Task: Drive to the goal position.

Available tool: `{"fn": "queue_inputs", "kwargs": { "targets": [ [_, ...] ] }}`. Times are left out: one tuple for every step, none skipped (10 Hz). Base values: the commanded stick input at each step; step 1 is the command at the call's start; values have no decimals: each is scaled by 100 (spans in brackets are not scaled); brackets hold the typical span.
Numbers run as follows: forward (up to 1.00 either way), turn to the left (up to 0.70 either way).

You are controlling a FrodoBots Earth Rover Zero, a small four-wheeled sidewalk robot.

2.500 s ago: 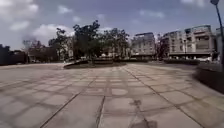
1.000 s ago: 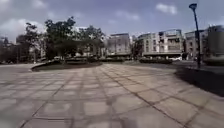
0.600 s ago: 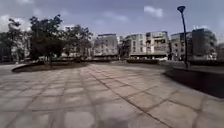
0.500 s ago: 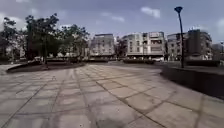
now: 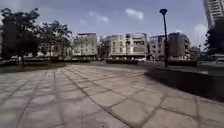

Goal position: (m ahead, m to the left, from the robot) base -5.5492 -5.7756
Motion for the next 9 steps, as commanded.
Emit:
{"fn": "queue_inputs", "kwargs": {
  "targets": [
    [70,0],
    [70,0],
    [70,0],
    [70,0],
    [70,0],
    [70,0],
    [70,0],
    [70,0],
    [70,0]
  ]
}}
